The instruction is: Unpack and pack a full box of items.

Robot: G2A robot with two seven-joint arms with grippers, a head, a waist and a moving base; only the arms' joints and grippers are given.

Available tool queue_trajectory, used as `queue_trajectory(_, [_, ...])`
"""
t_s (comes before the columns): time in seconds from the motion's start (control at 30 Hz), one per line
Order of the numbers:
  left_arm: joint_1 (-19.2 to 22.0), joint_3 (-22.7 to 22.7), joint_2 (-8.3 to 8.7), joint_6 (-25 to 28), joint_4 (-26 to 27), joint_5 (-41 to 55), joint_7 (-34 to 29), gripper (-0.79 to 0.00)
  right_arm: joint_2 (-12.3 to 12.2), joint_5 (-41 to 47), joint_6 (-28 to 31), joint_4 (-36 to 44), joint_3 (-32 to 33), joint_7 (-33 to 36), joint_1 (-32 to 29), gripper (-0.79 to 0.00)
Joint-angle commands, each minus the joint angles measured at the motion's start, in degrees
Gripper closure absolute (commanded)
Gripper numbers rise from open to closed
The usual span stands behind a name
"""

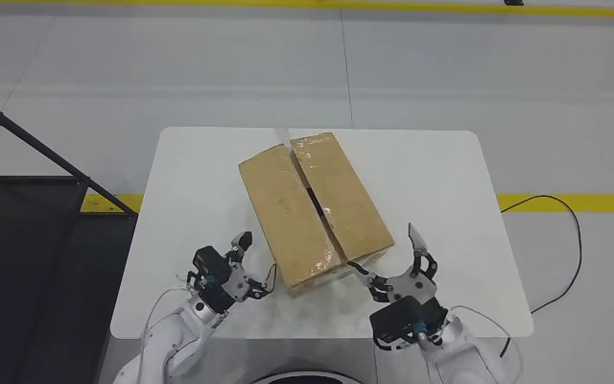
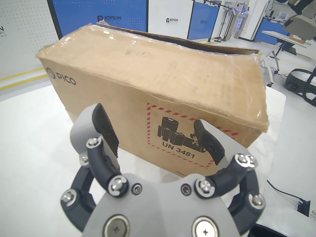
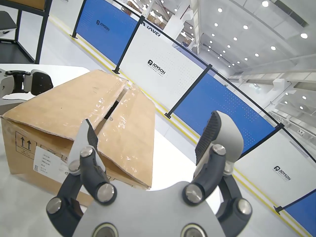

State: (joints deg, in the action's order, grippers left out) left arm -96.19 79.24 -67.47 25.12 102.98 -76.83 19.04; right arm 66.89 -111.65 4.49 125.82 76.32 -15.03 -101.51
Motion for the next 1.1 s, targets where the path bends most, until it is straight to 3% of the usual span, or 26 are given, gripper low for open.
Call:
queue_trajectory(0.0, [0.1, 0.9, -0.02, -1.1, -0.4, 1.5, 1.0, -0.785, 0.0, -1.1, 0.9, 0.1, -0.6, 0.4, 0.2, -0.785])
queue_trajectory(0.43, [-0.8, 8.6, 0.23, -5.1, -4.4, 8.3, 4.2, -0.785, 0.8, -20.4, 7.4, 3.7, -16.2, 12.8, 4.5, -0.785])
queue_trajectory(0.67, [-0.8, 8.6, 0.23, -5.1, -4.4, 8.3, 4.2, -0.785, 1.6, -26.7, 11.2, 0.7, -22.3, 18.0, 9.3, -0.785])
queue_trajectory(0.83, [-0.8, 8.6, 0.23, -5.1, -4.4, 8.3, 4.2, -0.785, 2.0, -25.9, 14.4, -0.5, -23.2, 21.2, 11.8, -0.785])
queue_trajectory(1.07, [-0.8, 8.6, 0.23, -5.1, -4.4, 8.3, 4.2, -0.785, 2.7, -27.7, 11.8, -2.0, -23.7, 26.9, 13.3, -0.785])
